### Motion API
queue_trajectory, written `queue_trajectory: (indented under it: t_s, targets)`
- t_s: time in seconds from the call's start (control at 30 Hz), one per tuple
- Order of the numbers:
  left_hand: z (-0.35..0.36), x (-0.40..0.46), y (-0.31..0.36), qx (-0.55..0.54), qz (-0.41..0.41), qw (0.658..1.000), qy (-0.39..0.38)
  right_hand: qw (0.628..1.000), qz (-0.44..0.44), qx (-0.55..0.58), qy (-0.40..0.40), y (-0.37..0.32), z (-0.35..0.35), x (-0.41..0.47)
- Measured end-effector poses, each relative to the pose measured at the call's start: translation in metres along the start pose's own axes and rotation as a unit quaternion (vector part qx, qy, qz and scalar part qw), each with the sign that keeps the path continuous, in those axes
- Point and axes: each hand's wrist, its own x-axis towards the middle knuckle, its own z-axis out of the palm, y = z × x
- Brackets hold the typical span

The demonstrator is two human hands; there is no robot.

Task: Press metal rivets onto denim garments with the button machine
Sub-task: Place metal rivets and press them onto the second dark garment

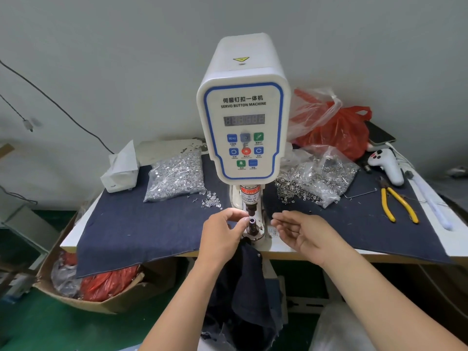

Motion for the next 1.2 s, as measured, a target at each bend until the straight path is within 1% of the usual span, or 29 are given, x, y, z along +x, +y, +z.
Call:
queue_trajectory:
  t_s: [0.2, 0.37, 0.47, 0.7, 1.03, 1.2]
  targets:
    - [0.000, 0.001, 0.009, 0.080, 0.023, 0.997, -0.001, 1.000, 0.012, 0.000, 0.005, 0.009, -0.012, 0.001]
    - [0.000, 0.004, 0.017, 0.156, 0.047, 0.987, -0.008, 1.000, 0.014, 0.001, 0.000, 0.012, -0.017, 0.003]
    - [-0.001, 0.006, 0.022, 0.184, 0.049, 0.982, -0.016, 1.000, 0.011, -0.003, -0.004, 0.013, -0.019, 0.004]
    - [-0.006, 0.011, 0.027, 0.206, 0.060, 0.976, -0.042, 1.000, 0.010, -0.003, -0.010, 0.014, -0.021, 0.007]
    - [-0.007, 0.014, 0.031, 0.240, 0.078, 0.967, -0.035, 1.000, 0.002, -0.012, -0.022, 0.014, -0.023, 0.010]
    - [-0.007, 0.011, 0.034, 0.234, 0.075, 0.969, -0.034, 0.999, 0.003, -0.020, -0.030, 0.015, -0.024, 0.011]
